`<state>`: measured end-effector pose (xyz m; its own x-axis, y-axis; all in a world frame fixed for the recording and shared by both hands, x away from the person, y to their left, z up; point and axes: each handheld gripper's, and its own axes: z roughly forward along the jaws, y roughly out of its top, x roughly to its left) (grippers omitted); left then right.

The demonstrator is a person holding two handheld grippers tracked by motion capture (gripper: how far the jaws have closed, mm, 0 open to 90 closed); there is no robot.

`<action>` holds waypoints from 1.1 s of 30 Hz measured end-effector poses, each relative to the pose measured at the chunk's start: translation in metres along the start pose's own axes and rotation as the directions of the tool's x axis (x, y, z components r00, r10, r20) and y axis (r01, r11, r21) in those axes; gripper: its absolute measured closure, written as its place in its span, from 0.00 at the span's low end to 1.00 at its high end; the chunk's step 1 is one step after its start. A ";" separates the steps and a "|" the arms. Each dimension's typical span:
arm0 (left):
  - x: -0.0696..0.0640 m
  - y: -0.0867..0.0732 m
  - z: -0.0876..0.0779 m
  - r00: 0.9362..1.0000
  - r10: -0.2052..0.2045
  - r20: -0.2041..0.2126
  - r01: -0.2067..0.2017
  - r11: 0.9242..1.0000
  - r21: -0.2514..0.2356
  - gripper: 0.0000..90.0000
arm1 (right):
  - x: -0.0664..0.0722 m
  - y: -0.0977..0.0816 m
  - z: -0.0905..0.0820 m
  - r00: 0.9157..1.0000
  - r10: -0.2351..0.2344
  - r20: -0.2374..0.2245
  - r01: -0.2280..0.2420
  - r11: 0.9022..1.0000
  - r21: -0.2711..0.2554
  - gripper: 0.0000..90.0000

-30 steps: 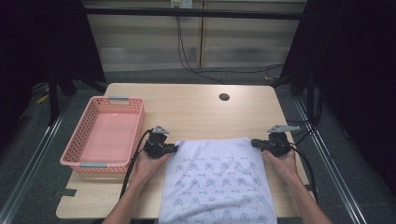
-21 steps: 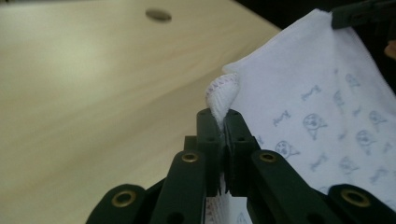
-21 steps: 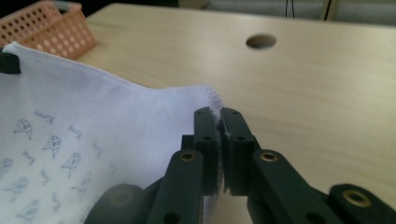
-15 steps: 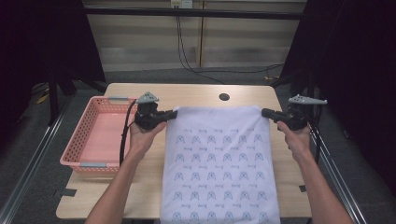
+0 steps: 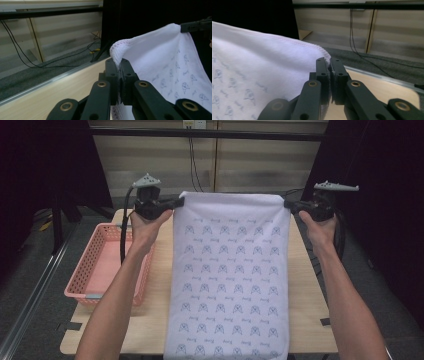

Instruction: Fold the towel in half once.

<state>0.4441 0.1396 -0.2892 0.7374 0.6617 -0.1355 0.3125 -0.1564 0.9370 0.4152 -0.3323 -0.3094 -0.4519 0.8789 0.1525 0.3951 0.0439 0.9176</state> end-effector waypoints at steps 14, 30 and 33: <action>-0.019 -0.056 -0.022 0.998 0.011 0.059 -0.014 0.999 0.044 0.97 | 0.027 -0.038 -0.031 0.992 -0.003 -0.126 0.003 1.000 0.001 0.96; -0.081 -0.178 -0.067 0.979 -0.042 0.198 -0.005 0.973 0.231 0.97 | 0.092 -0.181 -0.111 0.969 -0.029 -0.244 0.083 0.973 0.216 0.96; -0.091 -0.201 -0.079 0.978 -0.070 0.197 0.011 0.959 0.284 0.97 | 0.098 -0.208 -0.116 0.967 0.008 -0.256 0.066 0.957 0.281 0.96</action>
<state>0.2670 0.1693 -0.4393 0.8175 0.5132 -0.2613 0.4777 -0.3510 0.8054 0.1963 -0.3105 -0.4428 -0.6386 0.7280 0.2494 0.5733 0.2339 0.7852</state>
